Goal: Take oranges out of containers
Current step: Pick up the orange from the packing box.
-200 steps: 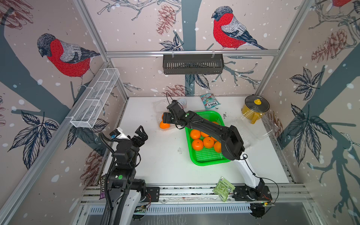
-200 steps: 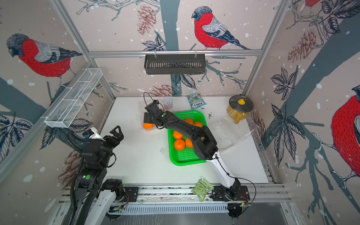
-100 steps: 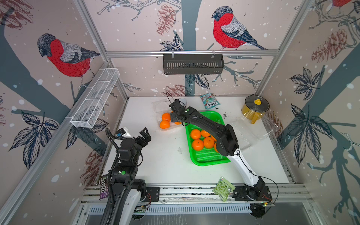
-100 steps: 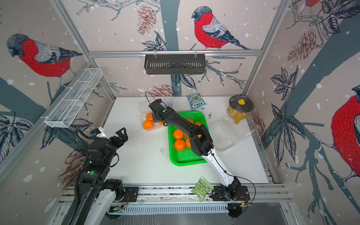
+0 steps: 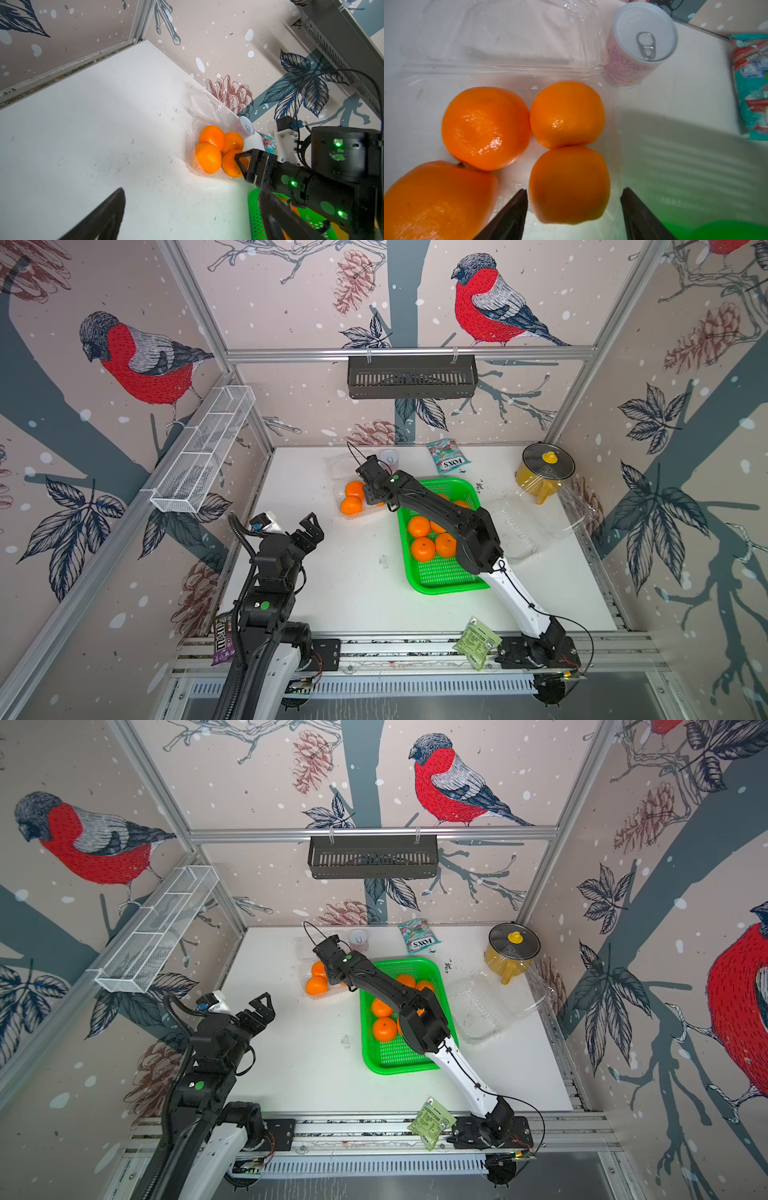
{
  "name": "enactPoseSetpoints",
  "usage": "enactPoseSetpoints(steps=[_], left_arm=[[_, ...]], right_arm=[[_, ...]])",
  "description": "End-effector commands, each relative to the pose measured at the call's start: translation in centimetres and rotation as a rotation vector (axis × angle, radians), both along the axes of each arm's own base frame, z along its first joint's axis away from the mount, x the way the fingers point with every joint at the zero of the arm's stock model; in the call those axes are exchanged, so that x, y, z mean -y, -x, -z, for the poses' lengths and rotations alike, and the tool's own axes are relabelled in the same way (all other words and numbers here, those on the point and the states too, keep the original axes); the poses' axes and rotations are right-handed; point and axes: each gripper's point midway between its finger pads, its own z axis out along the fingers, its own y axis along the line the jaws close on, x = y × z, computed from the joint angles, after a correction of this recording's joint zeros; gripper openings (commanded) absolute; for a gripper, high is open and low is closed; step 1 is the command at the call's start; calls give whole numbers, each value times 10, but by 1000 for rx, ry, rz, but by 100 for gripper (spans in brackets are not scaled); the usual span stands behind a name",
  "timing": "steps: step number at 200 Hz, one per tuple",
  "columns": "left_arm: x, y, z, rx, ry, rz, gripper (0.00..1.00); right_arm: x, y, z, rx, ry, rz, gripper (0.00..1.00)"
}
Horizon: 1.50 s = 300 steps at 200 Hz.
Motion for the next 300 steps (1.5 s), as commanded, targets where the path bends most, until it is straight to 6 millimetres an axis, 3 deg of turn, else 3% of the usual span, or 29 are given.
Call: enactPoseSetpoints(steps=[1,42,73,178,260,280,300], left_arm=[[1,-4,-8,39,-4,6,98],[3,-7,-4,28,6,13,98],[5,-9,-2,18,10,22,98],[13,-19,16,-32,40,58,98],[17,-28,31,-83,70,67,97],[17,-30,37,-91,70,65,97],[17,-32,43,-102,66,66,97]], right_arm=[[16,-2,1,8,78,11,73],[-21,5,-13,31,-11,-124,74],[-34,8,-7,33,-20,-184,73],[-2,-15,11,93,170,-169,74],[1,-18,36,75,235,-218,72],[-3,-14,27,105,270,-241,64],[-12,-9,0,167,284,-268,60]])
